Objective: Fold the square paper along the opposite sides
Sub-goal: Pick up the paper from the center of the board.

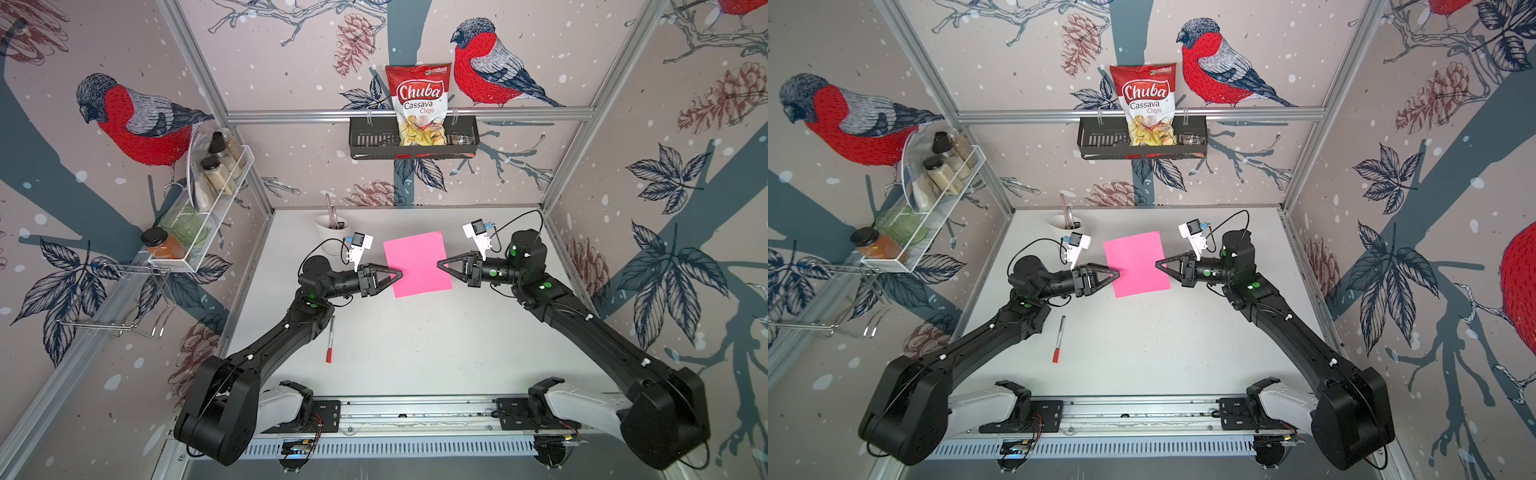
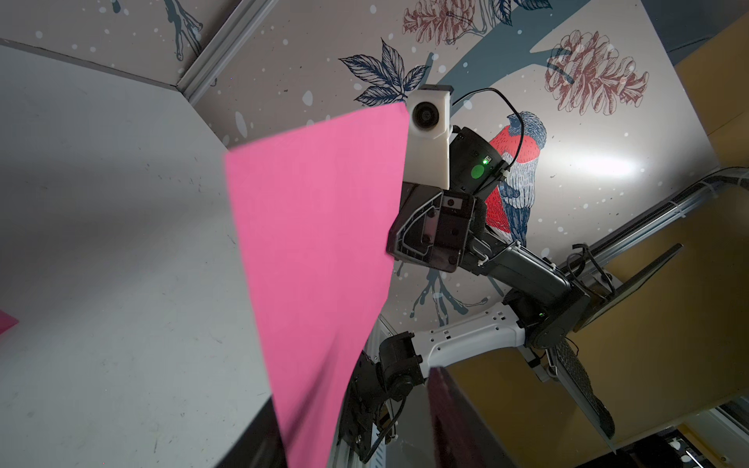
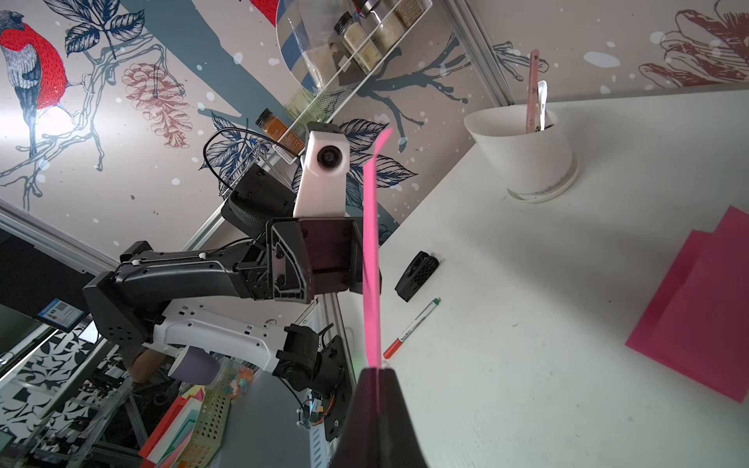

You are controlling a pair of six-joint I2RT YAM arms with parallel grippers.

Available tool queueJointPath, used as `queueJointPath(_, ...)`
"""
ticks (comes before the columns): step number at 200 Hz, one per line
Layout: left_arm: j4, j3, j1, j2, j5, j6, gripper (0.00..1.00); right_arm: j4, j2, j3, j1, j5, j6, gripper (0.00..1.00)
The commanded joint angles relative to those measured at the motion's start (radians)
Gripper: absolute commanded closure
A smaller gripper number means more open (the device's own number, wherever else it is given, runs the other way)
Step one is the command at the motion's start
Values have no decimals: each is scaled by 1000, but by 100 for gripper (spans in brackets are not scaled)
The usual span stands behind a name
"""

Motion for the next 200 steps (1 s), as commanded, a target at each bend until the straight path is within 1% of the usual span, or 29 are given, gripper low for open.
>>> queueJointPath(1, -3, -2, 5, -9, -6, 35, 54, -2, -7, -2, -4, 1, -22, 100)
queueJointPath(20, -7, -1, 7, -14, -10, 39, 58, 4, -9, -6, -4, 1, -15, 100)
queueJointPath(55, -16, -4, 7, -10, -21, 42, 80, 9, -10, -14, -4, 2, -13, 100)
queueJointPath(79, -23, -7, 7, -12, -32, 52, 80, 15, -16, -22, -4, 4, -10, 100)
queueJointPath(108, -30, -7, 7, -17, -46, 58, 74, 30, -18, -36, -4, 9, -2, 100)
queueJointPath(137, -37, -7, 6, -19, -48, 64, 74, 30, -27, -44, -4, 15, -1, 100)
queueJointPath(159, -40, -7, 7, -20, -49, 68, 83, 33, -34, -50, -4, 19, 1, 100)
queueJointPath(186, -51, -5, 7, -17, -52, 70, 100, 42, -34, -54, -6, 22, 8, 100)
queueJointPath(200, -65, -2, 7, -20, -57, 74, 100, 49, -32, -55, -6, 19, 12, 100)
